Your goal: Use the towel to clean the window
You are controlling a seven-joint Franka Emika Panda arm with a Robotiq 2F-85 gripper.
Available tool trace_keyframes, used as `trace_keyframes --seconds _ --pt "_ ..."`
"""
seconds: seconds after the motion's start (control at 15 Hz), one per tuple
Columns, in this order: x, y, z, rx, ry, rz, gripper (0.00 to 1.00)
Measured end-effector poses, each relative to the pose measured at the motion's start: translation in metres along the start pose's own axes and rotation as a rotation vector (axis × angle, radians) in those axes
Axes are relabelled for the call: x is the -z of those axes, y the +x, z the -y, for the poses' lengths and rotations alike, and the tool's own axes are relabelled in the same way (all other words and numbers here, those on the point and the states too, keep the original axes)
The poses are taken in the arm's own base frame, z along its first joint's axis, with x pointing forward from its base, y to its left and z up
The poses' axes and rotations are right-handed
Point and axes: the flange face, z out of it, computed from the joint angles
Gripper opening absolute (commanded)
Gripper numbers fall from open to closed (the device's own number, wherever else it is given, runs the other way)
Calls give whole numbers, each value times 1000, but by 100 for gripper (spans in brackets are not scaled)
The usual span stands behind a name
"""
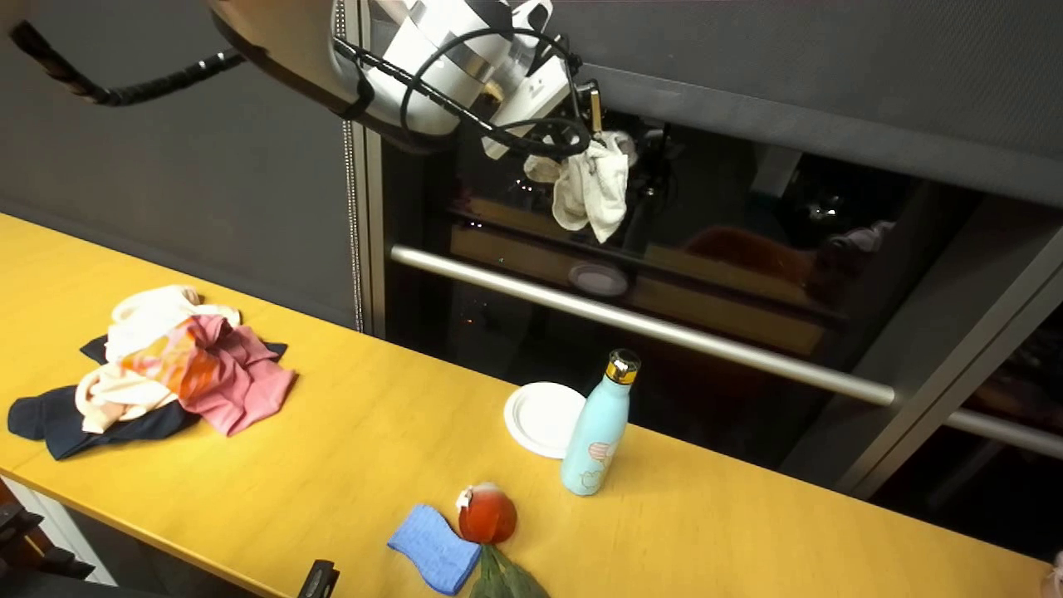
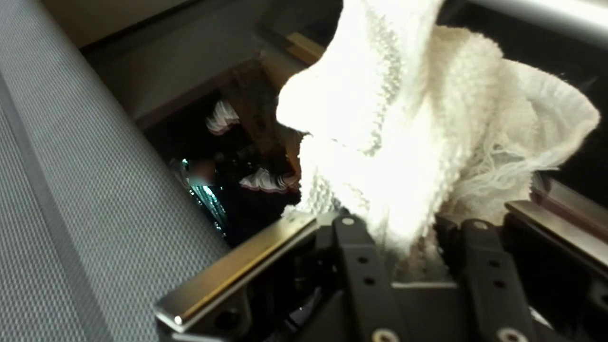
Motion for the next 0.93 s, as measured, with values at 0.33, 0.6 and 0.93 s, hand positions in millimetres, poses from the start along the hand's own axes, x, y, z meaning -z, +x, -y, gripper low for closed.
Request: trace_keyframes --seconds 0.33,0.6,0.93 --pt "-68 -57 6 29 -29 59 3" --pt "-71 -68 61 66 -5 58 3" --pt "-8 -30 120 108 26 -26 3"
